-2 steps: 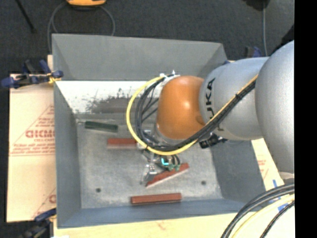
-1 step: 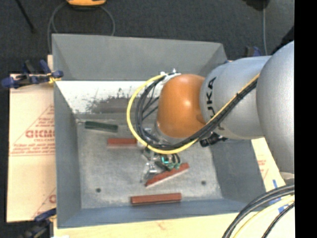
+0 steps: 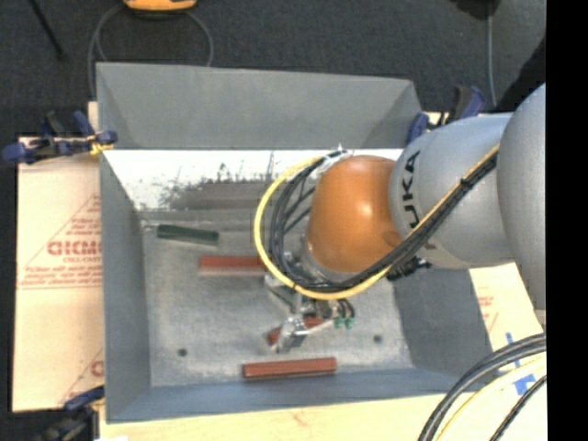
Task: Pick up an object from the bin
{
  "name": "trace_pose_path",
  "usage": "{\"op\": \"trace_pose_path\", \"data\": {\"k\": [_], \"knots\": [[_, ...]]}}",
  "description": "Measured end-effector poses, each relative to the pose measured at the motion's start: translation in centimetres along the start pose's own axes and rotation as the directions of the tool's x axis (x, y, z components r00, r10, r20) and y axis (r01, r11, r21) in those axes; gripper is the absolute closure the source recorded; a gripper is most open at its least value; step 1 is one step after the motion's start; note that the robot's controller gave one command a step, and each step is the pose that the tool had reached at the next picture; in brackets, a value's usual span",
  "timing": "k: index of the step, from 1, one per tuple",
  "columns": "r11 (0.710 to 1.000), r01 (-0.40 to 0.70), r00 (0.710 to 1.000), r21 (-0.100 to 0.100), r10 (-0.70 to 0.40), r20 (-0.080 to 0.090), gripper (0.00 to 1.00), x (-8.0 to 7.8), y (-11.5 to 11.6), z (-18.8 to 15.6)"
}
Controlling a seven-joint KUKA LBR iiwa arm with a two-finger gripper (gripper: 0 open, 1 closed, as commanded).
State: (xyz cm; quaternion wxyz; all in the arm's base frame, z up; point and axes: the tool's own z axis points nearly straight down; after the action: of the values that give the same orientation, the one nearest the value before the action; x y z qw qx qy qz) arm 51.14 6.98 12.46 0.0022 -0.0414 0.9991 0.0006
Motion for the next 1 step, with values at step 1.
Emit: {"op": "trace_pose_path", "data": {"k": [1], "knots": [[0.998, 0.059, 0.998, 0.0, -0.059, 0.0, 1.0, 0.48, -2.53, 4.25]]}}
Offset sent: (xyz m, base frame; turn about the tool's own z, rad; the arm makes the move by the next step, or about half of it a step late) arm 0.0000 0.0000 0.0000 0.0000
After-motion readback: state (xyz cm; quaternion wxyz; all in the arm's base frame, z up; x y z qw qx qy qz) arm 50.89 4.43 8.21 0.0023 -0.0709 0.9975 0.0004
